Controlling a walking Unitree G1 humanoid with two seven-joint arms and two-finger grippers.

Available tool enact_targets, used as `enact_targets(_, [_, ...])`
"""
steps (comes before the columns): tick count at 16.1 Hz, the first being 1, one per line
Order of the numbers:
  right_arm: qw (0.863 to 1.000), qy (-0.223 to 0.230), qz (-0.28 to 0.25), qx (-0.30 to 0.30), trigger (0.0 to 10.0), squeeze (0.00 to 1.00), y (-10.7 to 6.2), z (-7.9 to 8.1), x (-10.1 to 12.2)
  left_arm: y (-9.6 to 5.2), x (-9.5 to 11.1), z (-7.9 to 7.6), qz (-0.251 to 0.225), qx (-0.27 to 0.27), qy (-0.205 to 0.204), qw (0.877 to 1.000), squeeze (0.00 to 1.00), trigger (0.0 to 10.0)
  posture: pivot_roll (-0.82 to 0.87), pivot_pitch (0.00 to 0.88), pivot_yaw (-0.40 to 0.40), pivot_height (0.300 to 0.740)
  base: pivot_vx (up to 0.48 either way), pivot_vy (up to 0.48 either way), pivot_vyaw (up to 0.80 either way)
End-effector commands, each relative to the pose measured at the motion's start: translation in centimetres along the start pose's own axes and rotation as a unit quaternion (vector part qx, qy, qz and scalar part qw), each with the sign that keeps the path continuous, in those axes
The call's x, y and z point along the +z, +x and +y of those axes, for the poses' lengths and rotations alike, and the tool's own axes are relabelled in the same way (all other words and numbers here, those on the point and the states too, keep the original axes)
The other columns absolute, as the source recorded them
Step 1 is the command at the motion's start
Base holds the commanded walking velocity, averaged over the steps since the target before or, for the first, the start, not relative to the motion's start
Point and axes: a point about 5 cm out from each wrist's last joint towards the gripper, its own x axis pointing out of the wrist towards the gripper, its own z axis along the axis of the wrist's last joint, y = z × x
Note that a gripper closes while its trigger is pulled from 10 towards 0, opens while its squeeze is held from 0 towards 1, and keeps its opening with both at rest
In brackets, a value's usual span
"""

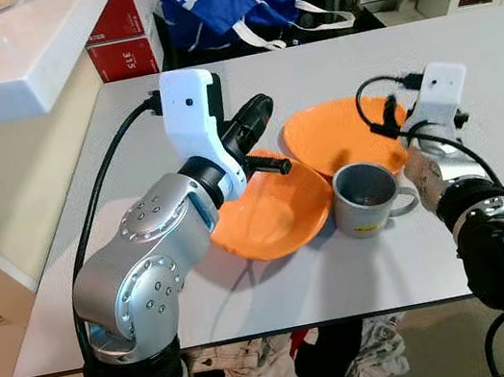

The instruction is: Setting the table

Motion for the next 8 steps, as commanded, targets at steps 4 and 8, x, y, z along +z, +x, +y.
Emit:
enact_targets(4, [0.987,-0.043,-0.153,-0.008,10.0,0.0,0.4,-0.1,5.9,-0.1,-1.0,2.1,-0.013,0.057,0.072,0.996,0.0,10.0,0.03,0.0,0.028,0.736,0.0,0.0,0.0])
enact_targets(8, [0.972,-0.074,-0.224,-0.02,10.0,0.0,-0.5,-0.6,6.3,-0.8,-4.2,4.1,0.008,0.109,0.089,0.99,0.0,10.0,-0.03,0.0,0.031,0.736,0.0,0.0,0.0])
